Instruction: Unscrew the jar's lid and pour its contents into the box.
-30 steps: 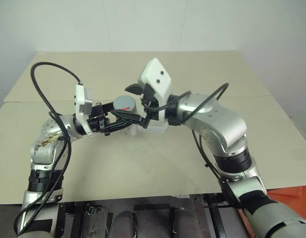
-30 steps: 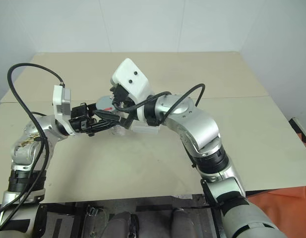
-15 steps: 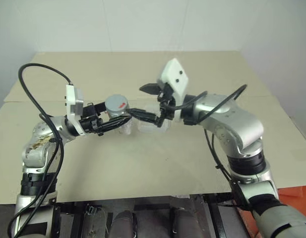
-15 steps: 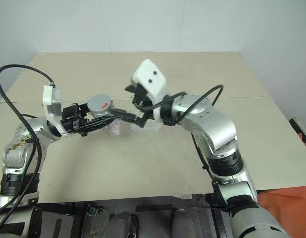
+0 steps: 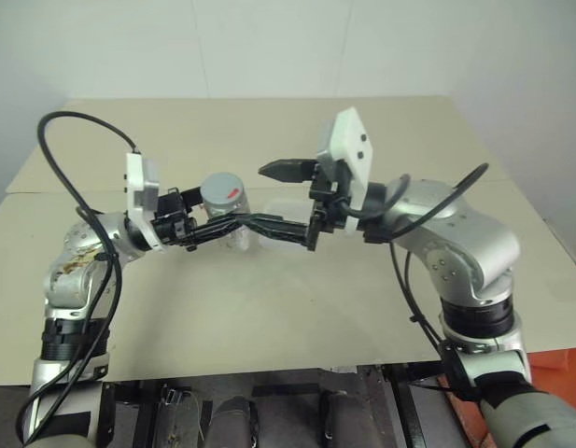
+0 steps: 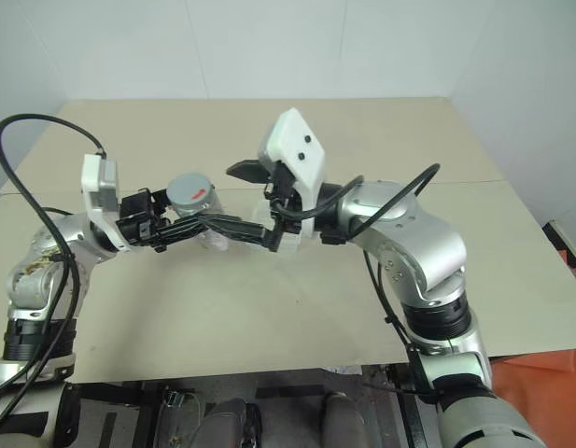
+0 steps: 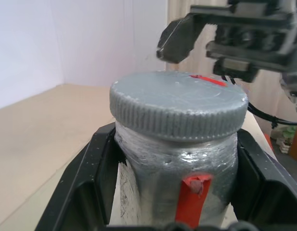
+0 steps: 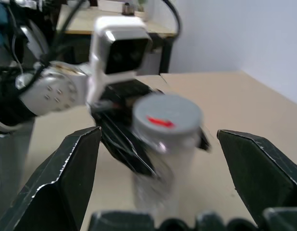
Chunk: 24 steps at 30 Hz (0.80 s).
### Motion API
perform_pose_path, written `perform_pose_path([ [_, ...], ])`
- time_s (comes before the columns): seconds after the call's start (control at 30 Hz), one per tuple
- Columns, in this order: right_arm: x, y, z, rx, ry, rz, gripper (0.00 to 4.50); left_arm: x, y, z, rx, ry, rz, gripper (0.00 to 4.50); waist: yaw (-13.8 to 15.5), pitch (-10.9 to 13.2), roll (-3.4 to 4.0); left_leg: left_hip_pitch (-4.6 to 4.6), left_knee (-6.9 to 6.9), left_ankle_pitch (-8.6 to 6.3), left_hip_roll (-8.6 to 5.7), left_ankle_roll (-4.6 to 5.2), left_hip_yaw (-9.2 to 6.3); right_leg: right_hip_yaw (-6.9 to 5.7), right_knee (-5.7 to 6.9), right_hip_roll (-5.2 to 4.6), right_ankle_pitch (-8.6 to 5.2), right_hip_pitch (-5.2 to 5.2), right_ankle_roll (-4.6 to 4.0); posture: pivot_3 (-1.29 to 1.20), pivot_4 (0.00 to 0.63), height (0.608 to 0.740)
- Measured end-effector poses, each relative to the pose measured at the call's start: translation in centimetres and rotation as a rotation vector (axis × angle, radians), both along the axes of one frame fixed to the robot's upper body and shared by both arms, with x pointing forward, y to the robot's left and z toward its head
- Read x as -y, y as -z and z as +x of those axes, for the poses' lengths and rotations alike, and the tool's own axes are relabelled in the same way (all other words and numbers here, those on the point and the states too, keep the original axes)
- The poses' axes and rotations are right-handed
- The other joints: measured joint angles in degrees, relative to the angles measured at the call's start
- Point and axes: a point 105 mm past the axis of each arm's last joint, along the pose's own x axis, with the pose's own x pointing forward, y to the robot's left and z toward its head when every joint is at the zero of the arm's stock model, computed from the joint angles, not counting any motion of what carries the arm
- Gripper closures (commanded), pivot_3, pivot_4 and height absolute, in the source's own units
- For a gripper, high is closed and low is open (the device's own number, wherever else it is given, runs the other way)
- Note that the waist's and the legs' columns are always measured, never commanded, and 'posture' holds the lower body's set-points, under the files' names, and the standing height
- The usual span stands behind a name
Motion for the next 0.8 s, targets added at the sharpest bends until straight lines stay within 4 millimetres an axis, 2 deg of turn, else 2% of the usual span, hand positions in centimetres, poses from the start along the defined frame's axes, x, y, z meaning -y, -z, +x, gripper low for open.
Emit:
perform_pose_path([
  [0.17,-2.1,-0.6,0.9,0.028,0.047,-0.012,0.03,0.6,0.4,0.3,-0.017,0.022,0.010,1.79,-0.11,0.00,0.00,-0.02,-0.01,0.01,0.00,-0.02,0.00,-0.01,0.01,0.00,0.00,-0.03,0.00,0.00,0.150,0.740],
  [0.47,-3.4,-0.3,2.5,0.014,0.112,-0.017,0.03,0.7,0.3,0.3,-0.004,0.038,0.010,1.79,-0.07,0.00,0.00,-0.04,-0.01,0.02,0.00,-0.02,-0.01,-0.02,0.01,0.00,0.00,-0.04,0.00,0.00,0.150,0.740],
  [0.57,-3.4,0.3,3.2,-0.012,0.134,-0.033,0.03,0.7,0.4,0.2,-0.004,0.041,0.012,1.79,-0.12,0.00,0.00,-0.05,0.00,0.01,0.00,-0.02,0.00,-0.02,0.00,0.00,0.00,-0.04,0.00,0.00,0.150,0.740],
  [0.8,-3.1,0.4,3.2,-0.003,0.127,-0.042,0.03,0.5,0.3,0.3,-0.003,0.034,0.022,1.79,-0.09,0.00,0.00,-0.06,0.00,0.02,0.00,-0.02,-0.02,-0.02,0.01,0.00,0.00,-0.04,0.00,0.00,0.150,0.740],
])
